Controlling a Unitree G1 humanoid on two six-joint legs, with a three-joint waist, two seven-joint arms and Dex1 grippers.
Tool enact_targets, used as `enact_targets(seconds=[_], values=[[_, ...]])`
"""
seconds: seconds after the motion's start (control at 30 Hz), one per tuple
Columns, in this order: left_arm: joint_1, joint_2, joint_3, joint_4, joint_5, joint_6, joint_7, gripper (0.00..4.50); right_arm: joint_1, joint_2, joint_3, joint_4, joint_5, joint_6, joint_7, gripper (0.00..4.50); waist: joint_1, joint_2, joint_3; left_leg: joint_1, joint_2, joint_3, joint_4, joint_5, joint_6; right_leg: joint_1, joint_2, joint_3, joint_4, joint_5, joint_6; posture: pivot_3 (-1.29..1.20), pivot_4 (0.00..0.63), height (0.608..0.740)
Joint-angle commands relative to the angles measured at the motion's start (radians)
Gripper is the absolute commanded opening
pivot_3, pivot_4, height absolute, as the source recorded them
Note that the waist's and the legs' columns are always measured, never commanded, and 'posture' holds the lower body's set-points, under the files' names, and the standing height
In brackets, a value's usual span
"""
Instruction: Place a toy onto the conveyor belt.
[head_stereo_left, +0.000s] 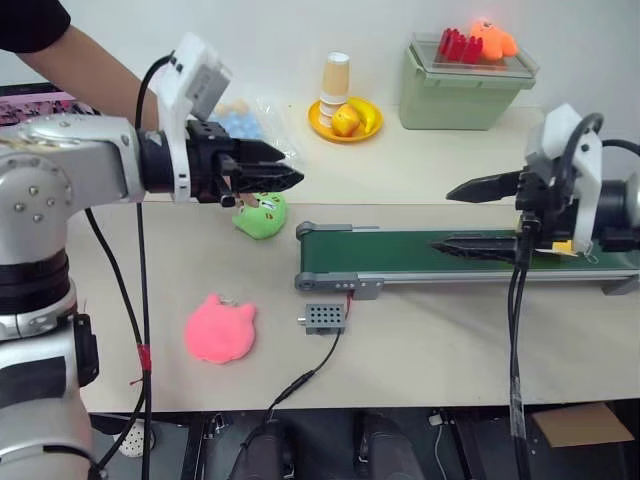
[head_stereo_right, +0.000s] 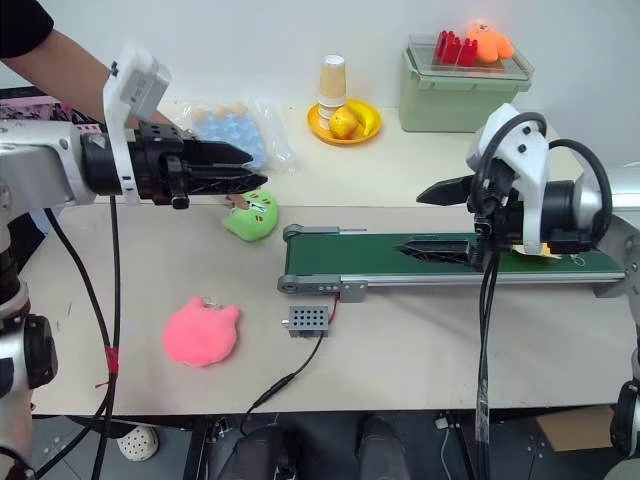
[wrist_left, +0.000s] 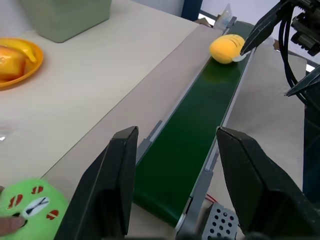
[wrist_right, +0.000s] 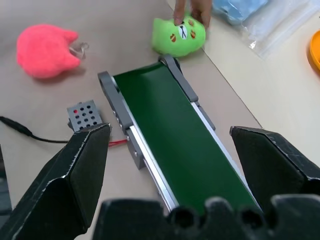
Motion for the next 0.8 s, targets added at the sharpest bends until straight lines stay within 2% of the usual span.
enact_targets(seconds=[0.03, 0.57, 0.8], values=[[0.014, 0.019, 0.048, -0.03, 0.021, -0.04, 0.01, 2.64, 0.008, -0.009, -0.043, 0.002, 0.025, -0.009, -0.026, 4.46, 0.001, 0.0, 0.0, 0.0, 0.0, 0.0, 0.0, 0.0, 0.0, 0.0, 0.0, 0.0, 0.0, 0.0, 0.0, 0.0, 0.15, 0.734], [0.038, 0.033, 0.066, -0.045, 0.026, -0.039, 0.028, 2.64, 0.004, -0.019, -0.034, 0.009, 0.08, -0.008, -0.069, 4.46, 0.005, 0.0, 0.0, 0.0, 0.0, 0.0, 0.0, 0.0, 0.0, 0.0, 0.0, 0.0, 0.0, 0.0, 0.0, 0.0, 0.15, 0.734], [0.057, 0.017, 0.028, -0.085, 0.094, -0.123, 0.05, 2.64, 0.035, -0.048, -0.057, 0.03, 0.054, -0.029, -0.098, 4.46, 0.007, 0.0, 0.0, 0.0, 0.0, 0.0, 0.0, 0.0, 0.0, 0.0, 0.0, 0.0, 0.0, 0.0, 0.0, 0.0, 0.15, 0.734]])
